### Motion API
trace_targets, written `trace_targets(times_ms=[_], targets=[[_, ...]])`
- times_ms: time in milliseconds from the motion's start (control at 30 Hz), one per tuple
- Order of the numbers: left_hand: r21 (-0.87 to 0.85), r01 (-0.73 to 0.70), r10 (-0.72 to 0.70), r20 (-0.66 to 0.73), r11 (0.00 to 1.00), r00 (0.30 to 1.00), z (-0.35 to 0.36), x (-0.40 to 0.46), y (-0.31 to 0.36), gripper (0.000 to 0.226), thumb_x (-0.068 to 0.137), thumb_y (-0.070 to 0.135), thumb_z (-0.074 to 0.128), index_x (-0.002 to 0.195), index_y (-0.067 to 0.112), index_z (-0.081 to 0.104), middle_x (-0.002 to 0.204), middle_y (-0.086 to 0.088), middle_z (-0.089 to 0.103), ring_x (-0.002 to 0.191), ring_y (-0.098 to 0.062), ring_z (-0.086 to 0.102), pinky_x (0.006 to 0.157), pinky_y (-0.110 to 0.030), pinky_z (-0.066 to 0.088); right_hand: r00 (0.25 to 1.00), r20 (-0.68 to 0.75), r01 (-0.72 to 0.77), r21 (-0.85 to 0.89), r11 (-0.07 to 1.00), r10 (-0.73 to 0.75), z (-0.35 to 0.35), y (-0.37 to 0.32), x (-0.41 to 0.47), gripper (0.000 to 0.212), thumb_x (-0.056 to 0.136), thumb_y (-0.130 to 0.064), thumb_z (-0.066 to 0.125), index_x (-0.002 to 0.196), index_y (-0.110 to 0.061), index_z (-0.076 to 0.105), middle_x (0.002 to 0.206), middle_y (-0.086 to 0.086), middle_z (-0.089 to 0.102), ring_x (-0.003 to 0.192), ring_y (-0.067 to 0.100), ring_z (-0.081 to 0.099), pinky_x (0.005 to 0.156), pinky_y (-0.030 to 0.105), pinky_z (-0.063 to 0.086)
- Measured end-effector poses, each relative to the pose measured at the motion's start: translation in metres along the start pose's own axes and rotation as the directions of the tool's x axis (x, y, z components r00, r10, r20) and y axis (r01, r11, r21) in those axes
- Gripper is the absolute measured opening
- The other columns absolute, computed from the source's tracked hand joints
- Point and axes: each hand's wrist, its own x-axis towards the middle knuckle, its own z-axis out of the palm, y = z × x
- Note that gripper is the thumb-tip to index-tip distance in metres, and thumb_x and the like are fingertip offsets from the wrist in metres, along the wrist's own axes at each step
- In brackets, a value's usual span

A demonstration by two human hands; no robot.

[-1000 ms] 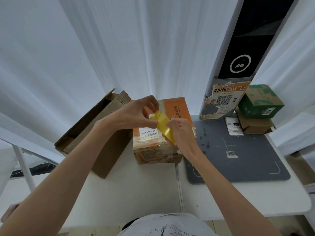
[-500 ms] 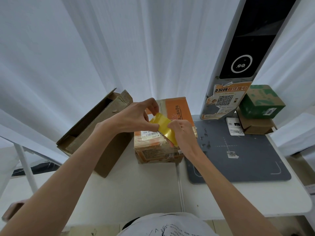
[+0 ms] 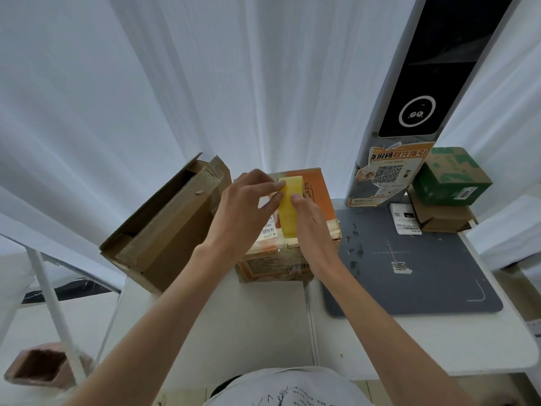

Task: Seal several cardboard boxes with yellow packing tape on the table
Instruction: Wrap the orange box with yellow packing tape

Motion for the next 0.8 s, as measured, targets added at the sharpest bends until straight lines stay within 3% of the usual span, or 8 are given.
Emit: trace_targets(times_ms=[100, 233, 333, 400, 467, 567, 667, 800], targets=[[-0.004, 0.042, -0.042, 0.004, 0.999, 0.999, 0.002, -0.001, 0.007, 0.021, 0.095, 0.024, 0.070, 0.115, 0.017, 0.075, 0.099, 0.007, 0.069, 0.093, -0.013, 0.065, 0.087, -0.039, 0.056, 0.999, -0.002, 0.034, -0.008, 0.999, -0.034, 0.002, -0.006, -0.004, 0.034, 0.111, -0.036, 0.031, 0.105, -0.022, 0.061, 0.093, 0.020, 0.065, 0.077, 0.017, 0.062, 0.064, 0.020, 0.047], [-0.045, 0.181, -0.174, 0.123, 0.983, 0.977, 0.005, 0.006, 0.015, 0.017, 0.098, 0.024, 0.057, 0.113, 0.017, 0.053, 0.086, 0.007, 0.058, 0.075, -0.007, 0.059, 0.068, -0.024, 0.051, 1.000, 0.017, 0.024, 0.006, 1.000, -0.024, 0.004, -0.014, -0.016, 0.022, 0.111, -0.031, 0.030, 0.102, -0.033, 0.050, 0.108, 0.002, 0.056, 0.099, -0.007, 0.039, 0.071, 0.016, 0.039], [-0.016, 0.136, -0.134, 0.076, 0.991, 0.988, 0.012, 0.004, 0.018, 0.008, 0.100, 0.014, 0.045, 0.107, 0.013, 0.043, 0.078, 0.007, 0.048, 0.067, -0.006, 0.048, 0.059, -0.016, 0.037, 0.999, 0.017, 0.035, 0.034, 0.999, -0.035, 0.007, -0.017, -0.019, 0.024, 0.111, -0.027, 0.029, 0.107, -0.025, 0.052, 0.115, 0.000, 0.058, 0.101, -0.006, 0.038, 0.073, 0.016, 0.041], [-0.001, 0.095, -0.095, 0.028, 0.995, 0.995, 0.017, 0.000, 0.017, 0.006, 0.100, 0.012, 0.044, 0.105, 0.014, 0.040, 0.081, 0.003, 0.049, 0.070, -0.007, 0.047, 0.060, -0.015, 0.035, 0.999, 0.028, 0.018, 0.054, 0.998, -0.020, 0.008, -0.018, -0.020, 0.022, 0.112, -0.026, 0.028, 0.102, -0.032, 0.046, 0.100, -0.014, 0.056, 0.099, -0.015, 0.035, 0.064, 0.003, 0.039], [0.002, 0.075, -0.075, 0.005, 0.997, 0.997, 0.021, -0.002, 0.015, 0.006, 0.100, 0.014, 0.044, 0.105, 0.013, 0.041, 0.087, -0.001, 0.052, 0.075, -0.012, 0.047, 0.062, -0.015, 0.034, 0.999, 0.032, 0.011, 0.033, 0.999, -0.012, 0.009, -0.016, -0.019, 0.023, 0.112, -0.028, 0.027, 0.107, -0.033, 0.049, 0.093, -0.019, 0.051, 0.092, -0.021, 0.048, 0.065, -0.004, 0.036], [0.004, 0.051, -0.051, 0.004, 0.999, 0.999, 0.025, -0.004, 0.014, 0.018, 0.098, 0.021, 0.041, 0.112, 0.010, 0.044, 0.091, -0.001, 0.053, 0.080, -0.014, 0.050, 0.064, -0.015, 0.033, 0.999, 0.040, -0.005, 0.013, 1.000, 0.004, 0.009, -0.014, -0.018, 0.022, 0.112, -0.030, 0.026, 0.117, -0.030, 0.047, 0.092, -0.022, 0.049, 0.076, -0.032, 0.048, 0.066, -0.005, 0.037], [0.024, 0.037, -0.037, -0.020, 0.999, 0.999, 0.026, -0.002, 0.012, 0.020, 0.097, 0.024, 0.041, 0.112, 0.010, 0.045, 0.088, 0.002, 0.052, 0.077, -0.014, 0.049, 0.062, -0.020, 0.034, 0.999, 0.048, -0.028, 0.029, 0.999, 0.026, 0.008, -0.018, -0.020, 0.023, 0.112, -0.029, 0.026, 0.106, -0.033, 0.048, 0.090, -0.020, 0.048, 0.077, -0.028, 0.049, 0.065, -0.005, 0.038], [0.020, 0.013, -0.012, -0.052, 1.000, 0.999, 0.028, -0.005, 0.009, 0.018, 0.096, 0.027, 0.036, 0.105, 0.013, 0.043, 0.086, 0.002, 0.052, 0.074, -0.014, 0.048, 0.061, -0.023, 0.037, 0.999, 0.035, -0.041, 0.050, 0.998, 0.039, 0.012, -0.021, -0.023, 0.028, 0.112, -0.029, 0.028, 0.095, -0.042, 0.046, 0.088, -0.022, 0.047, 0.072, -0.035, 0.045, 0.064, -0.006, 0.036]])
